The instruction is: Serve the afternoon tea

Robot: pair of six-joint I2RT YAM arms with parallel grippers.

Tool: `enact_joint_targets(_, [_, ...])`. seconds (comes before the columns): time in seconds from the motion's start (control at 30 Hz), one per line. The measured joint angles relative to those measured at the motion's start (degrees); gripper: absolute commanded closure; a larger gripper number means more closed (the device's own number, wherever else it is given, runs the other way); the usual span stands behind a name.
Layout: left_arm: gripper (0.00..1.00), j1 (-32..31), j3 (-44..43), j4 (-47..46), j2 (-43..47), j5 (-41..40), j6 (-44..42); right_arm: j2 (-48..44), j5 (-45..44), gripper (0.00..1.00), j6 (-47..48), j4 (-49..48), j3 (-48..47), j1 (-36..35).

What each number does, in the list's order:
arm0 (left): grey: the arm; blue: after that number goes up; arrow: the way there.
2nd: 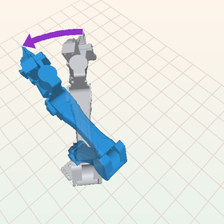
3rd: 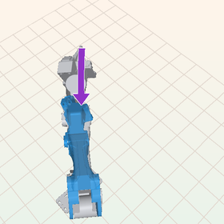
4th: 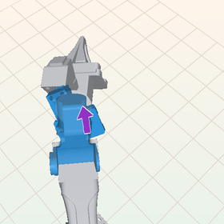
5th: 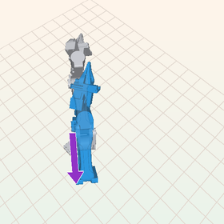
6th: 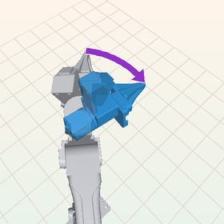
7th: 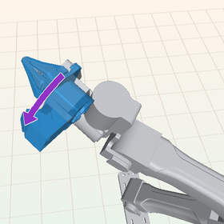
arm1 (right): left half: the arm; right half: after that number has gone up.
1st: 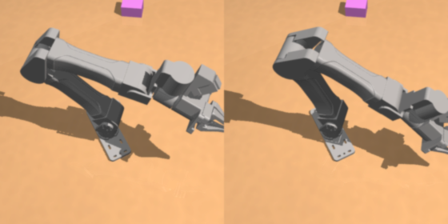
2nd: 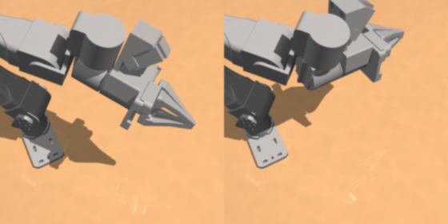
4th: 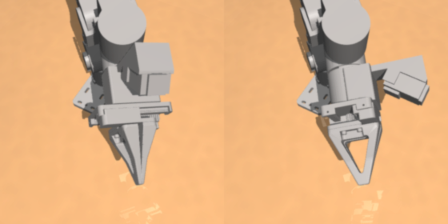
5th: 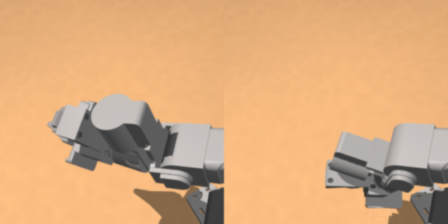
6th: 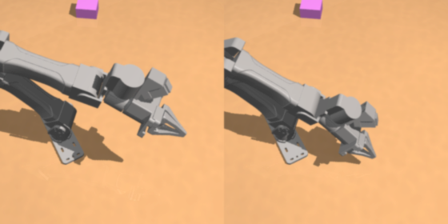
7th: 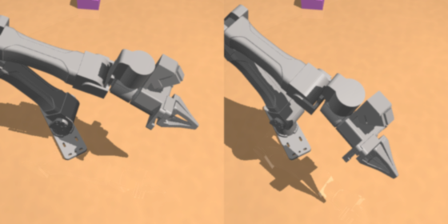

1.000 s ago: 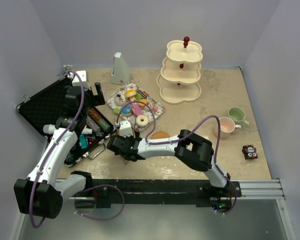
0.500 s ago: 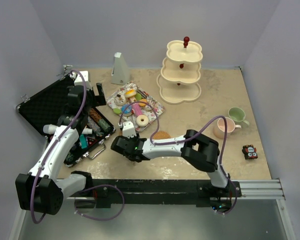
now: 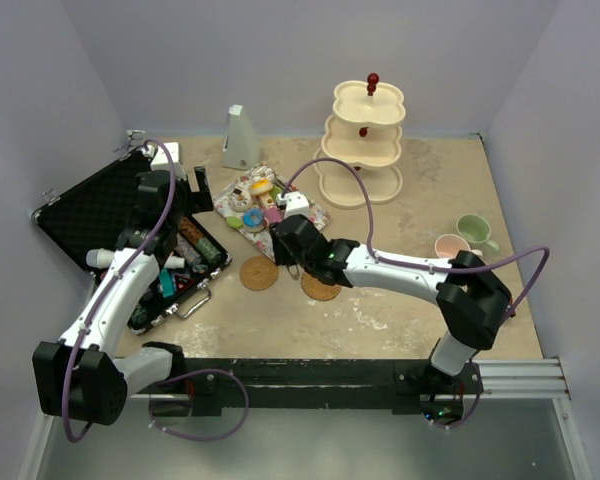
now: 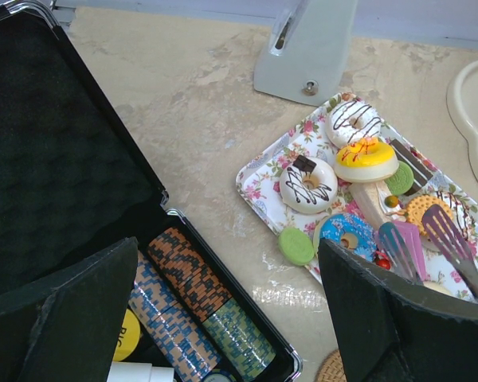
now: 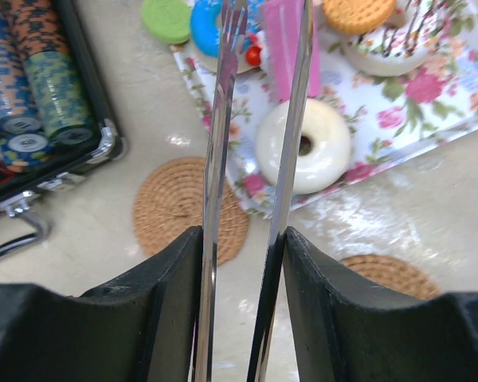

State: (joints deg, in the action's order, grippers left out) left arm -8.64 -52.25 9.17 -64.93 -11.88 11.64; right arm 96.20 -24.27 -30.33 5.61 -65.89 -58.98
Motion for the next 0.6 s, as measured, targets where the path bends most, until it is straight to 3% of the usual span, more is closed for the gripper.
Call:
enact_joint_targets(0.23, [0.00, 0.00, 0.00, 0.02, 0.00, 0.61, 0.02, -2.05, 4.15, 0.54, 6.71, -0.57, 0.33, 1.49])
enact_joint_targets(0.6, [0.00, 0.00, 0.00, 0.02, 0.00, 2.29, 0.24, -7.41, 7.48, 0.54, 6.10, 2.54, 1.46, 4.00])
